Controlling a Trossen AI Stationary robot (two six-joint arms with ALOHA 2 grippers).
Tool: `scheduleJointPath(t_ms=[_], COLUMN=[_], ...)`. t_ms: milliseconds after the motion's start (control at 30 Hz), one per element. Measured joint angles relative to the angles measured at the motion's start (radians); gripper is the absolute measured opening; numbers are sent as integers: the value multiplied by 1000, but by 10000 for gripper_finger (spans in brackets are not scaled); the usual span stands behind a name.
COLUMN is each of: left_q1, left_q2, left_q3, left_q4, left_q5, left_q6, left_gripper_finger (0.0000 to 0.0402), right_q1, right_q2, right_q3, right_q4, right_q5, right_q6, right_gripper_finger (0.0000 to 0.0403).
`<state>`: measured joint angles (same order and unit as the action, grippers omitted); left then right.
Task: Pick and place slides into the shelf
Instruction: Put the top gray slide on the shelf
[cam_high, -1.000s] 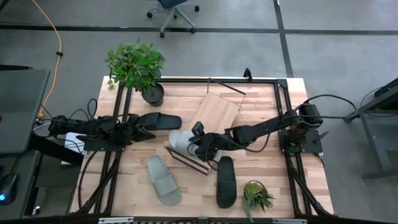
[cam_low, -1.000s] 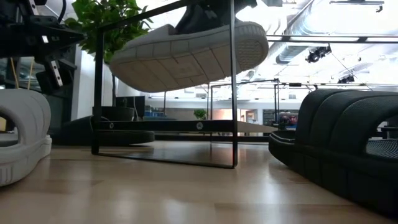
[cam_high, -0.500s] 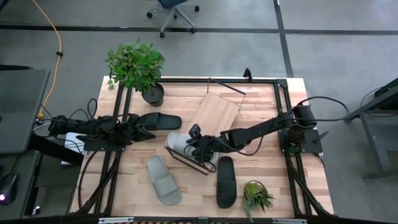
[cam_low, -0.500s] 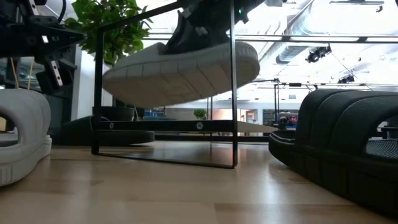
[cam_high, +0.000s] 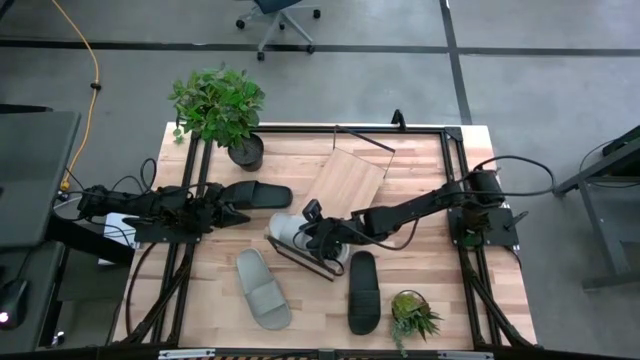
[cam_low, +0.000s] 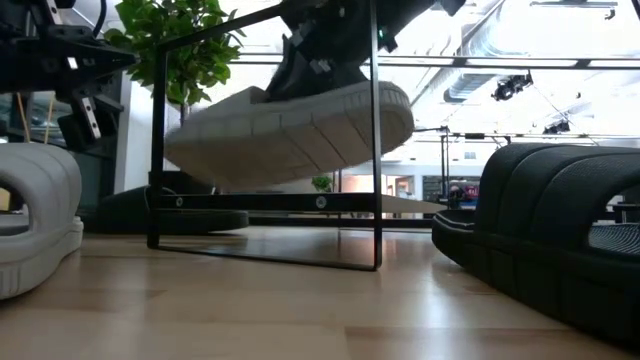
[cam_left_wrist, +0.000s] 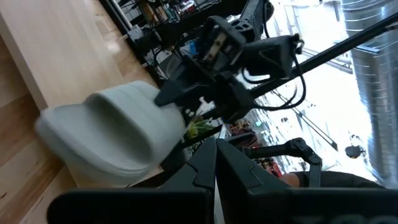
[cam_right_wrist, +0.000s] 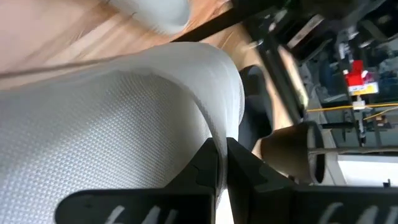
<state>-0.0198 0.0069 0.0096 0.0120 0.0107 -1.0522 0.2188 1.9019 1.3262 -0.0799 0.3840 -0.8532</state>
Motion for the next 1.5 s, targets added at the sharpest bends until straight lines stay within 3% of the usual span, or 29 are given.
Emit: scheduleJointPath(t_ms=[567,1500], left_q1=[0,0], left_q2=[0,0], left_q3=[0,0], left_q4=[0,0], left_q5=[0,0], left_q6=[0,0], left_gripper_finger=[1,1], right_q1=[-1,-2], right_q2=[6,6], right_q3=[0,0], right_q4=[-28,-18], right_q5=[-21,-63], right_q6=[4,52], right_gripper_finger=[1,59])
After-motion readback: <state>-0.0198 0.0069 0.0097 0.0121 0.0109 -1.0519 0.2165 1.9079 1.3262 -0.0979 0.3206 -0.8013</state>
